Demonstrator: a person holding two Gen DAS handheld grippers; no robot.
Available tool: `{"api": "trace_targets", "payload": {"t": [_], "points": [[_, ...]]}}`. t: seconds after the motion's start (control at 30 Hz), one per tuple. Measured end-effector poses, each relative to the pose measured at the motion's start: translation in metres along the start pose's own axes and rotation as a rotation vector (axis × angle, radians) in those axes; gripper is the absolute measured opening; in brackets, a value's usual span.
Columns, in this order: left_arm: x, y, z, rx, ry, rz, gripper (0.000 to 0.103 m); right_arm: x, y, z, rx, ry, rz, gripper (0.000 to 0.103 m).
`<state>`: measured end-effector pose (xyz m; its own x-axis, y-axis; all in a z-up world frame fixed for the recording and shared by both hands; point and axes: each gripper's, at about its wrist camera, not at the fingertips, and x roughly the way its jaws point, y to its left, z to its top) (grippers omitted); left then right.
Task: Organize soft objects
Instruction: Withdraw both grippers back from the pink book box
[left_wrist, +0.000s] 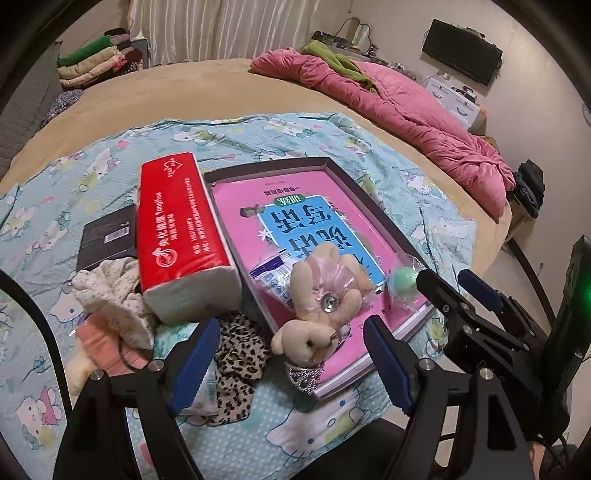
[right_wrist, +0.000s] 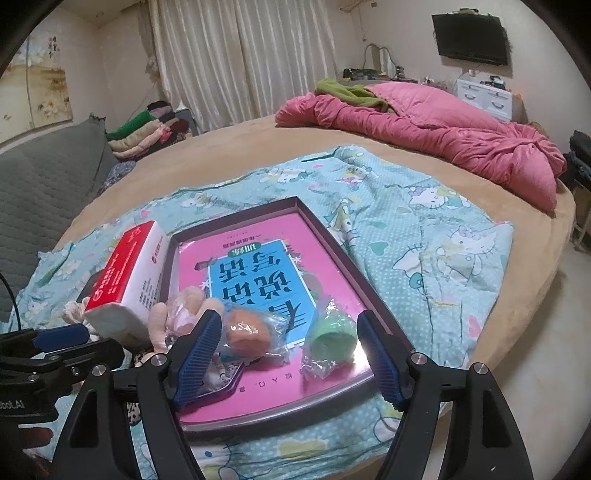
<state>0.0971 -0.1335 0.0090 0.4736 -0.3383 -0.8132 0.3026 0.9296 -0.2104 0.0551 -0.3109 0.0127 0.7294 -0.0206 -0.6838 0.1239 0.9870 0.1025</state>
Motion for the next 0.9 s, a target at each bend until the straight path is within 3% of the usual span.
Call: {"api": "trace_targets", "payload": {"t": [0.53,0.9], "points": [[-0.030,0.020,-0.013,-0.026,-0.031,0.020,0.080,-0.016,0.016,0.000,-0.036,-0.025,-0.007,0.079],[-0.059,0.057,-0.020,-0.084,-0.059,0.072,0.080,-0.033,0.036,0.004,-0.083,-0.052,0.020,0.079]]}}
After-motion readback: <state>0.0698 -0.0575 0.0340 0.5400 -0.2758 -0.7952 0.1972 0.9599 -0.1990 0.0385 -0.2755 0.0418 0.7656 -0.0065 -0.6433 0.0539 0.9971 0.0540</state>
